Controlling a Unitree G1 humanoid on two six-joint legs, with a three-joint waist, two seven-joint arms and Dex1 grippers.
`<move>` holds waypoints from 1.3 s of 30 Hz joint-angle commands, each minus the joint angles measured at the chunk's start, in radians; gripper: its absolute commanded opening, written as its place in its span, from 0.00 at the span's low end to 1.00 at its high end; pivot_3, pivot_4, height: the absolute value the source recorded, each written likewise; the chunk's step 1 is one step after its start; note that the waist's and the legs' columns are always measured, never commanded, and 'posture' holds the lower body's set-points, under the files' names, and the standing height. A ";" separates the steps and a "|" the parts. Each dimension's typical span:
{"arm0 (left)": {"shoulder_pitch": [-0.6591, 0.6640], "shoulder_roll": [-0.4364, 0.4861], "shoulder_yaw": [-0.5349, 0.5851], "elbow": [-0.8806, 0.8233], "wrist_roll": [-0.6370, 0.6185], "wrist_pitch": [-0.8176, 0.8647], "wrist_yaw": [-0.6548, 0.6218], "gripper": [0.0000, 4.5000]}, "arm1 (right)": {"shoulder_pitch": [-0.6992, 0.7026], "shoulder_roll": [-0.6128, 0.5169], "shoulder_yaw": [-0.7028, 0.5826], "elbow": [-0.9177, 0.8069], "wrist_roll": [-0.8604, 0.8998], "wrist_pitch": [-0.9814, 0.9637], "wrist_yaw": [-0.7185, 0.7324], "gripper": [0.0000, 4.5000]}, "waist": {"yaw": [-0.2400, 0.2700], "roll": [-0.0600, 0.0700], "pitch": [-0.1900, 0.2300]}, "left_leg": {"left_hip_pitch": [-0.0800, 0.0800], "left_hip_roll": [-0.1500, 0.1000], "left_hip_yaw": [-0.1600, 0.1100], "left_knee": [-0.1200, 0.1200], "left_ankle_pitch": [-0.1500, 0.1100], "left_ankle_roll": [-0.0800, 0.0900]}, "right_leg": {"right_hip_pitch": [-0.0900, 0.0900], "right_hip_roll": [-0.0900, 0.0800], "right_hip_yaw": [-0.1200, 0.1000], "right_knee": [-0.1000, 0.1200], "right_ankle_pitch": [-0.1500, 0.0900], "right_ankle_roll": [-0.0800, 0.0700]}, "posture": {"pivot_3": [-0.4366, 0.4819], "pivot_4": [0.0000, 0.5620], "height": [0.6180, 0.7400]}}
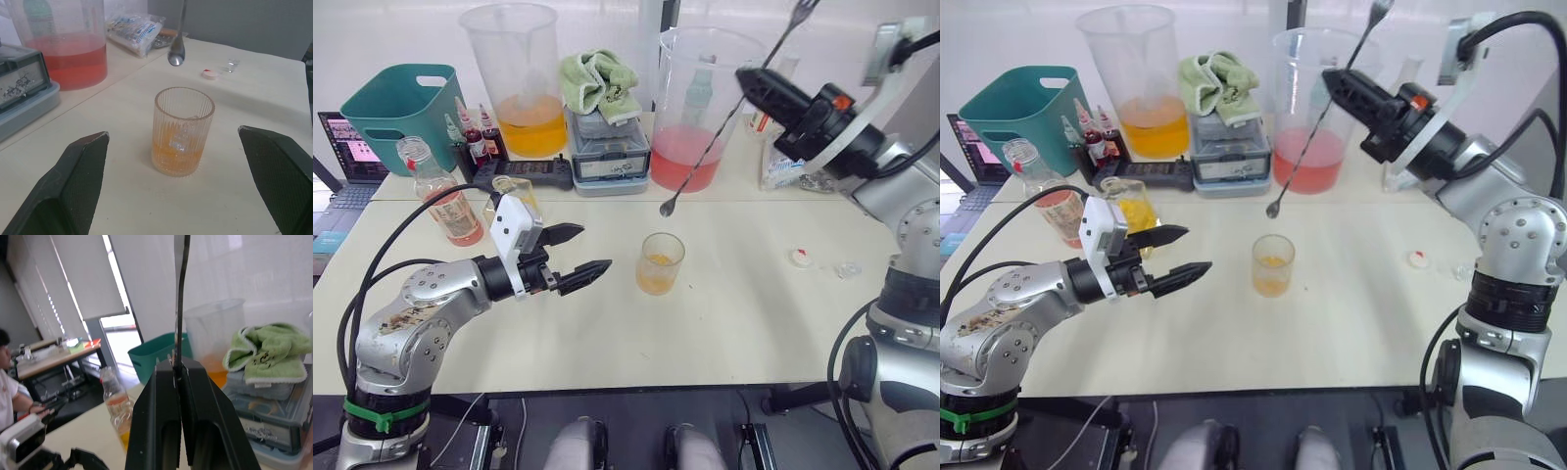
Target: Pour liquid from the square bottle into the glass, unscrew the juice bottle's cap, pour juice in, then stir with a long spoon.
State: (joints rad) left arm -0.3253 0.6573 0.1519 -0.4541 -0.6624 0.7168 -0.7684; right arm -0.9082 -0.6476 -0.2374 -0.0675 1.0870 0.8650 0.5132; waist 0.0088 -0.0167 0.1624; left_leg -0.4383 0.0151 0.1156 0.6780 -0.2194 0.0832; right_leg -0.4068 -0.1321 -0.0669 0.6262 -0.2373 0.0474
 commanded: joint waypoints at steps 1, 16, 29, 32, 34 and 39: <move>0.000 0.018 -0.003 0.005 0.022 -0.047 -0.020 0.99 | 0.018 -0.027 0.008 -0.057 -0.041 -0.008 0.046 0.00 | 0.002 0.000 0.000 | 0.000 0.000 0.000 0.000 0.000 0.000 | 0.000 0.000 0.000 0.000 0.000 0.000 | 0.48 0.27 0.99; 0.033 0.025 -0.032 -0.018 0.024 -0.038 -0.026 0.99 | 0.127 0.034 0.159 -0.143 -0.282 -0.079 0.105 0.00 | 0.002 0.000 0.000 | 0.000 0.000 0.000 0.000 0.000 0.000 | -0.001 -0.001 0.000 0.000 0.000 0.000 | 0.48 0.27 0.99; 0.031 0.014 -0.044 -0.022 0.021 -0.032 0.011 0.99 | 0.133 0.226 0.220 -0.165 -0.388 -0.161 0.081 0.00 | -0.001 0.000 0.000 | -0.001 0.000 0.000 0.000 0.001 -0.002 | -0.002 0.000 0.000 0.002 0.000 0.000 | 0.48 0.27 0.99; 0.030 0.012 -0.047 -0.010 0.031 -0.041 0.013 0.99 | 0.131 0.198 0.235 -0.173 -0.394 -0.117 0.106 0.00 | 0.001 0.000 0.000 | -0.001 0.000 0.000 0.000 0.001 -0.002 | -0.001 -0.001 0.000 0.002 0.000 0.000 | 0.48 0.27 0.99; 0.032 0.009 -0.050 -0.008 0.037 -0.046 0.010 0.99 | 0.129 0.176 0.244 -0.182 -0.408 -0.103 0.119 0.00 | 0.001 0.000 0.000 | -0.001 0.000 0.000 0.000 0.001 -0.002 | -0.001 -0.001 0.000 0.002 0.000 0.000 | 0.48 0.27 0.99; 0.028 0.006 -0.061 0.002 0.050 -0.054 0.005 0.99 | 0.128 0.073 0.270 -0.213 -0.426 -0.056 0.190 0.00 | 0.001 0.000 0.000 | -0.001 0.000 0.000 0.000 0.001 -0.002 | -0.002 0.000 0.000 0.002 0.000 0.000 | 0.48 0.27 0.99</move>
State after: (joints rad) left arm -0.2878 0.6612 0.0845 -0.4395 -0.6151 0.6880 -0.7586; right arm -0.7686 -0.5433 0.0334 -0.2360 0.6683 0.7994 0.6750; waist 0.0096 -0.0167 0.1624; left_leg -0.4388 0.0148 0.1154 0.6778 -0.2187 0.0816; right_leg -0.4084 -0.1326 -0.0672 0.6279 -0.2372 0.0474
